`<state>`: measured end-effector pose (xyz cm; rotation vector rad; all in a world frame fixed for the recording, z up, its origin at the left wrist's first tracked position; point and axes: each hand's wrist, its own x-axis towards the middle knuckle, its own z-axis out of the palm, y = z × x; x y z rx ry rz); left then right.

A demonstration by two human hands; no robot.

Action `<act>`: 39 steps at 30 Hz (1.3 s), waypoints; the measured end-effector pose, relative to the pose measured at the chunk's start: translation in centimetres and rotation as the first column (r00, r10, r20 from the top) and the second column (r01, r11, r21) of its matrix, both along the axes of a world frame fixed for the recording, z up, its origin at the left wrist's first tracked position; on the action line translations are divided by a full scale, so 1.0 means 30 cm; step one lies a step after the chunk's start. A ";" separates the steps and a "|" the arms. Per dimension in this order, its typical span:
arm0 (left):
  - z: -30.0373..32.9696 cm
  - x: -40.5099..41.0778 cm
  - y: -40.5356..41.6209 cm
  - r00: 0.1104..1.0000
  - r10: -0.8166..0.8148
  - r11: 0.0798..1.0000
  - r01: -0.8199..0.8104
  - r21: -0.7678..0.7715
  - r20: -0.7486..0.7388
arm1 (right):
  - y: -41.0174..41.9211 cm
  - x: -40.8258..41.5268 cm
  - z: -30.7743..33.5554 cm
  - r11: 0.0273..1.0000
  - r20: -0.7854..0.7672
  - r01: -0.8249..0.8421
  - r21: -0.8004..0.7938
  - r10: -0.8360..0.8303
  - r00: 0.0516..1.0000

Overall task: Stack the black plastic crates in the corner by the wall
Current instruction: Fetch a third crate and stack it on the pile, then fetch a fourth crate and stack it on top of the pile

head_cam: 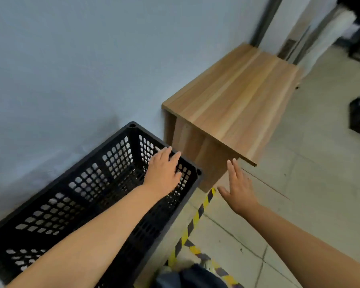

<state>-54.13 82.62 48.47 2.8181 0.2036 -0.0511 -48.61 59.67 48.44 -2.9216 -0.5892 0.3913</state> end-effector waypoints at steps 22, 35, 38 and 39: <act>-0.036 -0.022 -1.601 0.576 -0.789 0.607 0.784 -0.128 -0.214 | -1.508 -0.805 -0.084 0.528 -0.053 0.845 -0.088 -0.849 0.525; -0.059 -0.287 -2.478 0.217 -0.953 0.247 0.961 -0.127 -0.211 | -2.193 -1.389 -0.100 0.003 -0.023 0.988 -0.154 -1.000 0.000; -0.073 -0.274 -2.604 0.146 -0.961 0.175 0.979 -0.107 -0.235 | -2.259 -1.436 -0.128 -0.098 -0.060 0.980 -0.171 -0.992 -0.110; -0.079 -0.265 -2.648 0.119 -0.962 0.147 0.984 -0.098 -0.245 | -2.278 -1.445 -0.139 -0.141 -0.078 0.976 -0.169 -0.985 -0.155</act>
